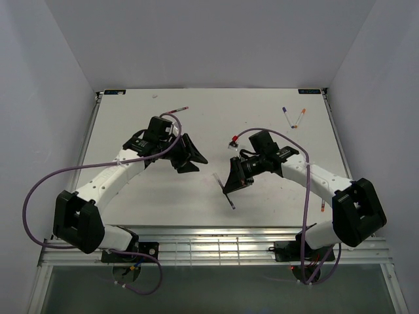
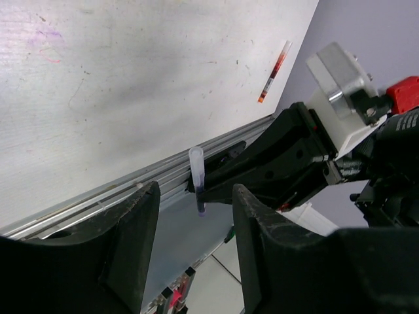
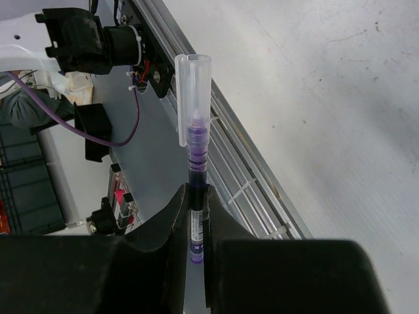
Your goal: Open the pen caps
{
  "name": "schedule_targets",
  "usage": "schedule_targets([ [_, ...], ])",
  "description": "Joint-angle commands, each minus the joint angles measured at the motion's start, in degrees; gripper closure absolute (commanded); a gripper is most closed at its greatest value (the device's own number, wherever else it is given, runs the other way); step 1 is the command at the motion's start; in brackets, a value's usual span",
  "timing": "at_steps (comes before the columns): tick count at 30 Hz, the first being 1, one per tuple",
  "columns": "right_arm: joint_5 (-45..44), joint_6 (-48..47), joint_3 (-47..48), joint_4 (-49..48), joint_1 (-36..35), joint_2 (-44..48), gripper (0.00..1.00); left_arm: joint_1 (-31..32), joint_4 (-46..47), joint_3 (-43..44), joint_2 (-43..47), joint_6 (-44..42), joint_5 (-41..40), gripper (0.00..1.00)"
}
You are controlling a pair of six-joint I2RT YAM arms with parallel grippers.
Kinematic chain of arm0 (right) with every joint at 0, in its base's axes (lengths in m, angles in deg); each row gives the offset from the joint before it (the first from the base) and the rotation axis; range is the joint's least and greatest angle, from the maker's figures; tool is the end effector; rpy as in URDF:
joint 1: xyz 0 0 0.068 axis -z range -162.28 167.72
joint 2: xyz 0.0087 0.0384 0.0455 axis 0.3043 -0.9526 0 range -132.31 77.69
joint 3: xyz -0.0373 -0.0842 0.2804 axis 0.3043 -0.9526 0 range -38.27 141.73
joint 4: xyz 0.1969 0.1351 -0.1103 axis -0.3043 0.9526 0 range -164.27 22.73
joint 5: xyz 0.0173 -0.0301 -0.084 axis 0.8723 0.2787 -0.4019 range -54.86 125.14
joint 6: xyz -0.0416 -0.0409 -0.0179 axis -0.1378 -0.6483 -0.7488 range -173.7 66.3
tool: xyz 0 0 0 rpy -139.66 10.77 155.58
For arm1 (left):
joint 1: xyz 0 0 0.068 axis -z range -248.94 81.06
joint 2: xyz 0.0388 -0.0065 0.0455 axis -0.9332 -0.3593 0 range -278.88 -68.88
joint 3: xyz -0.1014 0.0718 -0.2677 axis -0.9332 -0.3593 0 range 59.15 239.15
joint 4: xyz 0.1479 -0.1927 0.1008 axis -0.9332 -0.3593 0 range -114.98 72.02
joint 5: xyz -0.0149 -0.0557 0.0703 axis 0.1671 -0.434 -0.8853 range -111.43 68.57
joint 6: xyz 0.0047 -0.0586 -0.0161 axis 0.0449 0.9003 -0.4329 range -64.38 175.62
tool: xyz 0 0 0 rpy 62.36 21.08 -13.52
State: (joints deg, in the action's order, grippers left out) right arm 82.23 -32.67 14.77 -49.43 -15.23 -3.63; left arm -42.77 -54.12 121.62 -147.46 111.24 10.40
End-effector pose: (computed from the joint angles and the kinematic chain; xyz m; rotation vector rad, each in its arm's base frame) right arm 0.2214 0.1832 0.2491 -0.6434 2.5385 1.3982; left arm 0.2459 -0.1478 0.2949 -0.4389 2.7235 -1.2065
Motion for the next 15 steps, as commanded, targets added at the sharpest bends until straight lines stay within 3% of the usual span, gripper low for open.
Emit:
schedule_targets([
  [1, 2.3, 2.9, 1.7, -4.1, -1.6, 1.0, 0.92, 1.4, 2.5, 1.9, 0.0, 2.3, -2.0, 0.42],
  [15, 1.7, 9.3, 2.8, -10.1, -4.5, 1.0, 0.92, 6.2, 3.9, 0.7, -1.9, 3.3, -3.4, 0.42],
])
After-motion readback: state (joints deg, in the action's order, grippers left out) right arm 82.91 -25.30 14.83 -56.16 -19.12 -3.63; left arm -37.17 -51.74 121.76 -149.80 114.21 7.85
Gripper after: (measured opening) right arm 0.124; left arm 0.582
